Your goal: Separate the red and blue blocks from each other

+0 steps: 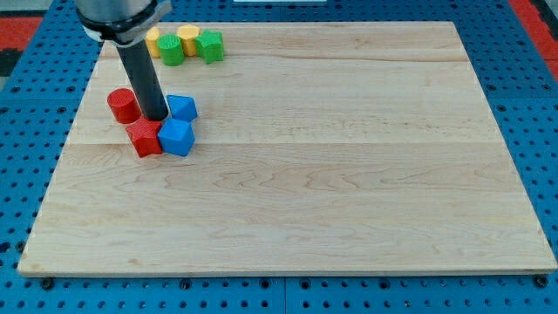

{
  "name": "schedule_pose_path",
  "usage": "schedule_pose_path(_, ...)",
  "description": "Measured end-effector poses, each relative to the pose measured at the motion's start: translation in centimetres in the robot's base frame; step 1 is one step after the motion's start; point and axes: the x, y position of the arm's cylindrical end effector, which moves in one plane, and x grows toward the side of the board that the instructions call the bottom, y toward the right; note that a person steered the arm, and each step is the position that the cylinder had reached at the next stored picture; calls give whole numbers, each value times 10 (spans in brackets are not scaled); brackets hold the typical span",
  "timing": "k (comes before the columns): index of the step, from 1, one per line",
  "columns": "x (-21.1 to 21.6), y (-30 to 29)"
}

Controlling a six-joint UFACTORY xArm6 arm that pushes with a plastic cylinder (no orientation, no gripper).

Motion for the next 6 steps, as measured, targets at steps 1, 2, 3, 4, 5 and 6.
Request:
schedule_pose_path(1, -34, 9)
schedule_pose_path(2, -24, 33)
schedule_pose_path(3, 14, 41)
schedule_pose_path(4, 32, 39)
schedule_pose_path(5, 32, 39)
schedule_pose_path(6, 66, 42)
